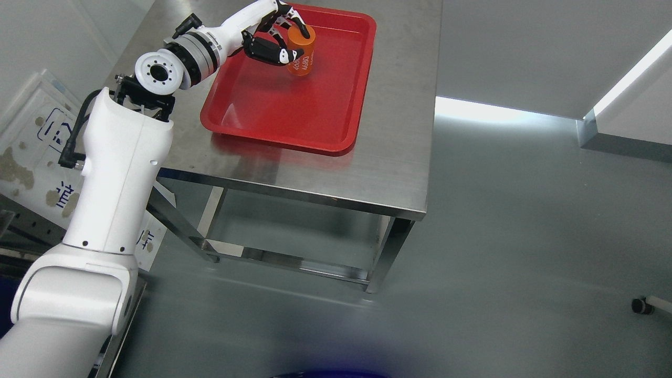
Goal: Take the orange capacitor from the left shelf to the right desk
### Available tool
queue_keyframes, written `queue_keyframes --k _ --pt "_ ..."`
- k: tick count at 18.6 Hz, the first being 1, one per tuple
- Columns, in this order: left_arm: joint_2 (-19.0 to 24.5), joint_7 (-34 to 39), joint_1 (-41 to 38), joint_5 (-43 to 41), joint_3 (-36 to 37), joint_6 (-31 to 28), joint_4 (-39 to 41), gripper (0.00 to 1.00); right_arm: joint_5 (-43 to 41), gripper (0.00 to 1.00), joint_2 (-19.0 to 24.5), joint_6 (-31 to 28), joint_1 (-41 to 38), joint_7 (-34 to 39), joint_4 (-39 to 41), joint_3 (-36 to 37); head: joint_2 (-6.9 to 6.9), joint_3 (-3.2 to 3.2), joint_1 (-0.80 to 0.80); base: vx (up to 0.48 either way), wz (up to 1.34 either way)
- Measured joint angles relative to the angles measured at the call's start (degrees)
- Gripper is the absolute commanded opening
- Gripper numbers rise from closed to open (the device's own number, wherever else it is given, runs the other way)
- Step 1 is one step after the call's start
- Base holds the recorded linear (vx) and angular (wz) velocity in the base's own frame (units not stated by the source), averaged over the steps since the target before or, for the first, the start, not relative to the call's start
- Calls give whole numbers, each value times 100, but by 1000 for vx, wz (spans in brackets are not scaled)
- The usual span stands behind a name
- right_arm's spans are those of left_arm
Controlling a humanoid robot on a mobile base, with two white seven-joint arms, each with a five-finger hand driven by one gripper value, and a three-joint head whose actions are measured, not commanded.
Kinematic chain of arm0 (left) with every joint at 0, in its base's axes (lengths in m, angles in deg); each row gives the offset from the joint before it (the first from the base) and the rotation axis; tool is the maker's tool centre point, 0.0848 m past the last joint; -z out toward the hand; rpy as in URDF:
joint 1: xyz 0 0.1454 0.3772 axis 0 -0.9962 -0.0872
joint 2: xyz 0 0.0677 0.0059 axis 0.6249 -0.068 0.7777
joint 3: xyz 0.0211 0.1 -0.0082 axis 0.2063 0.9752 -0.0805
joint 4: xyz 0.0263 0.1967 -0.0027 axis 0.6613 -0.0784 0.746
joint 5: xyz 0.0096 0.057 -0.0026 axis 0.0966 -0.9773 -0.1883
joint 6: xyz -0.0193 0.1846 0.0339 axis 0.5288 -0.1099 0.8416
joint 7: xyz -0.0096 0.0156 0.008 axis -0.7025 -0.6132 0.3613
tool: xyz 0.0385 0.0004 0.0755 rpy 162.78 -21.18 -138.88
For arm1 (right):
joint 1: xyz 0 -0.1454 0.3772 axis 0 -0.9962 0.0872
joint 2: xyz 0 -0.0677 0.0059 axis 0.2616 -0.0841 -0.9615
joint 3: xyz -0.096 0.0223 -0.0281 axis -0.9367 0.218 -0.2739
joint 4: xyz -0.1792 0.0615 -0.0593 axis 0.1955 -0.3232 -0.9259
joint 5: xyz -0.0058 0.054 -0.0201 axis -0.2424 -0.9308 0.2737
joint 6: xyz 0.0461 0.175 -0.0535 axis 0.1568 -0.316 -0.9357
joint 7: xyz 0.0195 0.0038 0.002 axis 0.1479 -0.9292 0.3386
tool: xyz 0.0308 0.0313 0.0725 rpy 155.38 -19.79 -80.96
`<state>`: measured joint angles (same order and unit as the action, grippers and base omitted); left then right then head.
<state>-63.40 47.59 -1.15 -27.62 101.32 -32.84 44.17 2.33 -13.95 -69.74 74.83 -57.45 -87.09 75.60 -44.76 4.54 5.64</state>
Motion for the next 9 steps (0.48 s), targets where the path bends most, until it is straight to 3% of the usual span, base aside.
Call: queue_keyframes --k 2,9 --pt "0 3 74 7 4 -173 -26 78 0 100 0 0 0 0 0 0 0 0 0 0 0" --pt "-16 -3 372 33 -132 -511 -35 93 0 100 0 0 0 0 0 0 0 0 0 0 0"
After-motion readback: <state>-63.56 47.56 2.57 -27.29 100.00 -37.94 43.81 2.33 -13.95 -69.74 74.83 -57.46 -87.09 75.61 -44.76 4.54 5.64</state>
